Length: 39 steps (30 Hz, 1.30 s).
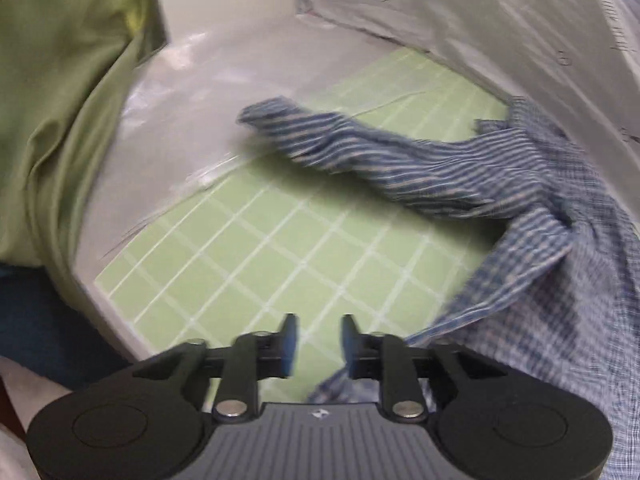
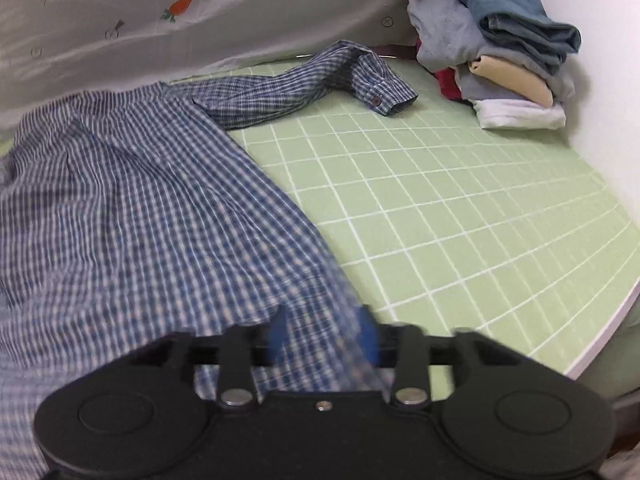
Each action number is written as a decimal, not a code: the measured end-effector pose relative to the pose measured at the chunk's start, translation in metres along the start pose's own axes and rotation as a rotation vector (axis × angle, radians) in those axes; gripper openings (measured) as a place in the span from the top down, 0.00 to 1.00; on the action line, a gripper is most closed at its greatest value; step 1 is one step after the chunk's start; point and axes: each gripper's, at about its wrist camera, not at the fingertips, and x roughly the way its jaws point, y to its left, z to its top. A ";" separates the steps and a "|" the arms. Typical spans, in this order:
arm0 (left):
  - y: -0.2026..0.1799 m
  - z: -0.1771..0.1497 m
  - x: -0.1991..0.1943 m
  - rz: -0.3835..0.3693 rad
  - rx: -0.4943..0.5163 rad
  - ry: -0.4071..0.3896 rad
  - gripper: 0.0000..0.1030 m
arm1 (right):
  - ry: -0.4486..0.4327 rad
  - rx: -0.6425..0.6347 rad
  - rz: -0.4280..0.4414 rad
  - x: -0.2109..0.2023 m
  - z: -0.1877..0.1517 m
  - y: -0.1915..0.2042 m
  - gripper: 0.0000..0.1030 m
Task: Fold clothes
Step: 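Smooth the shirt with the left gripper while the right gripper grasps the cuff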
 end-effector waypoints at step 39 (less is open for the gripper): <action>-0.265 0.053 0.125 -0.108 0.265 0.213 0.26 | -0.045 0.321 -0.038 0.173 0.164 -0.106 0.23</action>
